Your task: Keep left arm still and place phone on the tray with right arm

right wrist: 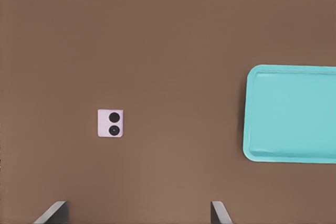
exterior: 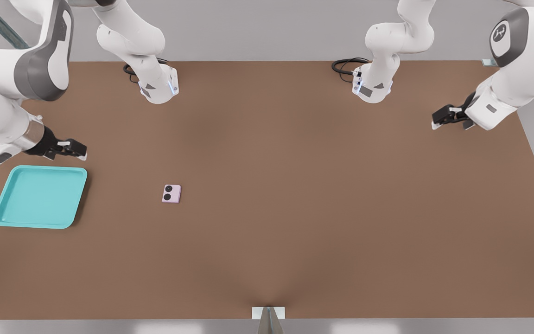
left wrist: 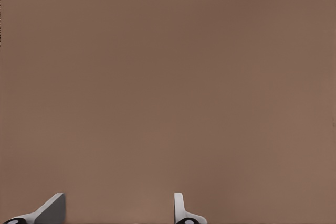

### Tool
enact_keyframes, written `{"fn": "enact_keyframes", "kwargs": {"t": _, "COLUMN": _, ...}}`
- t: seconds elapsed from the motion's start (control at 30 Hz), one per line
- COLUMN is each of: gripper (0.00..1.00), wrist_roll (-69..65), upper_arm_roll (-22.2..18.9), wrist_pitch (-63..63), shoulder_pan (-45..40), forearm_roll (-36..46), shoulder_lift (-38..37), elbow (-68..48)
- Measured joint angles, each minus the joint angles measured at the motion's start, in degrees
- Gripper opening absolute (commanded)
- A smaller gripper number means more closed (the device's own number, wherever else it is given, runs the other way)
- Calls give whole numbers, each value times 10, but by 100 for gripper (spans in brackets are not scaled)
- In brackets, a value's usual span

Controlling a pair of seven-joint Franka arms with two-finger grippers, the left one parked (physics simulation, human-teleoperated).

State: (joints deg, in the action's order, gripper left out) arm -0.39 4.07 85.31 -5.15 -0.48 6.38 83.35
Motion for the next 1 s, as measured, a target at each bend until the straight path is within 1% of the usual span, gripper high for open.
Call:
{"fn": "enact_keyframes", "kwargs": {"t": 0.07, "gripper": 100, "wrist_roll": -2, "upper_arm_roll": 2, "wrist_pitch": 8, "shoulder_pan": -1, "forearm_roll": 0, "shoulder_lift": 4, "elbow": -1}}
{"fn": "enact_keyframes", "kwargs": {"t": 0.13, "gripper": 100, "wrist_roll": -3, "upper_arm_roll": 11, "wrist_pitch": 21, "shoulder_pan": 2, "forearm_roll": -4, "shoulder_lift": 33, "elbow": -1}}
{"fn": "enact_keyframes", "kwargs": {"t": 0.23, "gripper": 100, "wrist_roll": 3, "upper_arm_roll": 15, "wrist_pitch": 67, "shoulder_pan": 66, "forearm_roll": -9, "shoulder_lift": 105, "elbow": 20}}
{"fn": "enact_keyframes", "kwargs": {"t": 0.3, "gripper": 100, "wrist_roll": 14, "upper_arm_roll": 16, "wrist_pitch": 106, "shoulder_pan": 103, "forearm_roll": -14, "shoulder_lift": 140, "elbow": 39}}
{"fn": "enact_keyframes", "kwargs": {"t": 0.4, "gripper": 100, "wrist_roll": 41, "upper_arm_roll": 30, "wrist_pitch": 176, "shoulder_pan": 130, "forearm_roll": -18, "shoulder_lift": 176, "elbow": 88}}
{"fn": "enact_keyframes", "kwargs": {"t": 0.47, "gripper": 100, "wrist_roll": 59, "upper_arm_roll": 32, "wrist_pitch": 218, "shoulder_pan": 132, "forearm_roll": -18, "shoulder_lift": 201, "elbow": 102}}
{"fn": "enact_keyframes", "kwargs": {"t": 0.6, "gripper": 100, "wrist_roll": 92, "upper_arm_roll": 34, "wrist_pitch": 290, "shoulder_pan": 127, "forearm_roll": -15, "shoulder_lift": 208, "elbow": 163}}
{"fn": "enact_keyframes", "kwargs": {"t": 0.8, "gripper": 100, "wrist_roll": 129, "upper_arm_roll": 36, "wrist_pitch": 359, "shoulder_pan": 122, "forearm_roll": 0, "shoulder_lift": 210, "elbow": 230}}
{"fn": "enact_keyframes", "kwargs": {"t": 0.83, "gripper": 100, "wrist_roll": 133, "upper_arm_roll": 41, "wrist_pitch": 374, "shoulder_pan": 110, "forearm_roll": 1, "shoulder_lift": 209, "elbow": 248}}
{"fn": "enact_keyframes", "kwargs": {"t": 0.87, "gripper": 100, "wrist_roll": 137, "upper_arm_roll": 67, "wrist_pitch": 391, "shoulder_pan": 80, "forearm_roll": 2, "shoulder_lift": 207, "elbow": 268}}
{"fn": "enact_keyframes", "kwargs": {"t": 0.9, "gripper": 100, "wrist_roll": 140, "upper_arm_roll": 100, "wrist_pitch": 410, "shoulder_pan": 41, "forearm_roll": 1, "shoulder_lift": 206, "elbow": 288}}
{"fn": "enact_keyframes", "kwargs": {"t": 0.93, "gripper": 100, "wrist_roll": 143, "upper_arm_roll": 121, "wrist_pitch": 426, "shoulder_pan": 19, "forearm_roll": 1, "shoulder_lift": 206, "elbow": 299}}
{"fn": "enact_keyframes", "kwargs": {"t": 1.0, "gripper": 100, "wrist_roll": 149, "upper_arm_roll": 136, "wrist_pitch": 457, "shoulder_pan": 2, "forearm_roll": -1, "shoulder_lift": 206, "elbow": 319}}
